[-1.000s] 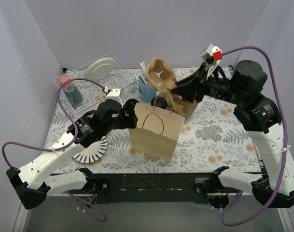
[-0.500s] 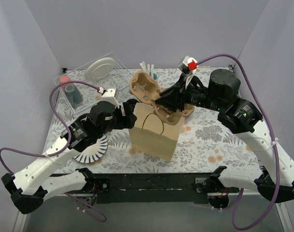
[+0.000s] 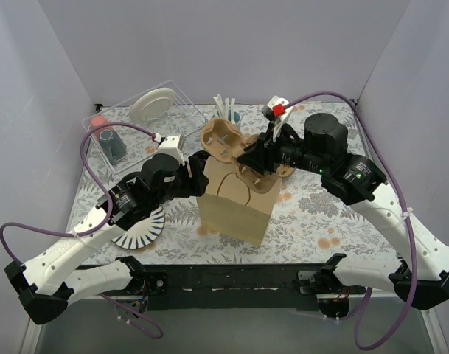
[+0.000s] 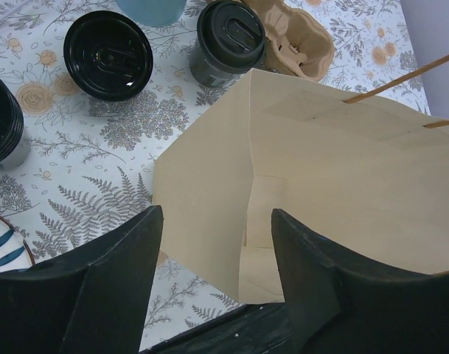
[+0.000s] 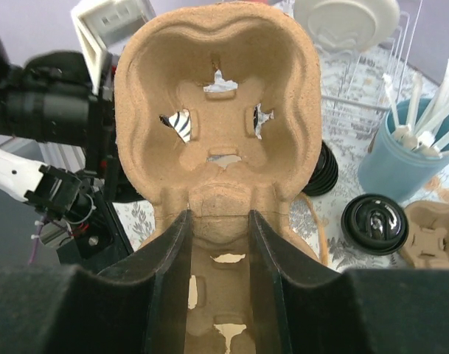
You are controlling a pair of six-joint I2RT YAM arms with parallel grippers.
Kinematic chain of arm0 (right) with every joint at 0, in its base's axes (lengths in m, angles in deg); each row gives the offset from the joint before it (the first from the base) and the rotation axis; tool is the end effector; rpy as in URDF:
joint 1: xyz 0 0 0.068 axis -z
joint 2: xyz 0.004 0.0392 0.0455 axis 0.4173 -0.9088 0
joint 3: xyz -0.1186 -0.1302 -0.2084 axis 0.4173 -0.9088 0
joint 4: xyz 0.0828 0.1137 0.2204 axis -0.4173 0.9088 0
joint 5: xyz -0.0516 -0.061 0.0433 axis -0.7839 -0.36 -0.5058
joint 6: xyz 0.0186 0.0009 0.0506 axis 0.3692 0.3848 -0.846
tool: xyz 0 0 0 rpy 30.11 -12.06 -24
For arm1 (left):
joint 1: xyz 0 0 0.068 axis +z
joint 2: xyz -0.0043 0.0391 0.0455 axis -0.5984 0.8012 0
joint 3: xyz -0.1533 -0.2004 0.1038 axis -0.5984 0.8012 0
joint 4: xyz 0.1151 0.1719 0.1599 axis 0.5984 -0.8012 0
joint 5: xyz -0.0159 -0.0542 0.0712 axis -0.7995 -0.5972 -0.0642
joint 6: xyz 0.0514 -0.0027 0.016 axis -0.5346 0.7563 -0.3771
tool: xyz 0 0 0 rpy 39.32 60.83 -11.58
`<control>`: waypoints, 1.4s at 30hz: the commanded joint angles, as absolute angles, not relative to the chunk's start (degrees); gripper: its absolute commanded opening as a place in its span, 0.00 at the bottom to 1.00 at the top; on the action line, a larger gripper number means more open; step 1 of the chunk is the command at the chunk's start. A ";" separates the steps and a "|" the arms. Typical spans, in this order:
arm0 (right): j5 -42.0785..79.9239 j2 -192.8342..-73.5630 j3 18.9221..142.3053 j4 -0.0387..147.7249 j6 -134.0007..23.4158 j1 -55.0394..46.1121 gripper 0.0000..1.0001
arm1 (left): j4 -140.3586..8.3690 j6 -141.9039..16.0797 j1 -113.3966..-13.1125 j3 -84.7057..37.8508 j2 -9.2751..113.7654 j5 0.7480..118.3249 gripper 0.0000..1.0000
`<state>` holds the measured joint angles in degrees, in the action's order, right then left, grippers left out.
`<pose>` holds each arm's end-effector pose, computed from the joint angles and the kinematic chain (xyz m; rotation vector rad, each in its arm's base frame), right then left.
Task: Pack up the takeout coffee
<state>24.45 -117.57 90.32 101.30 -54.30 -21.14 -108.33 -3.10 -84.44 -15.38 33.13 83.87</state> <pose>0.1530 0.1690 0.4780 -0.7752 1.6103 0.8560 0.1414 -0.1407 0.3680 -0.6332 2.1664 -0.9055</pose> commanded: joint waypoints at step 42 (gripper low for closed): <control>26.14 -112.50 81.62 97.51 -58.14 -23.50 0.26 | -111.52 -0.75 -84.13 -17.44 32.39 86.43 0.27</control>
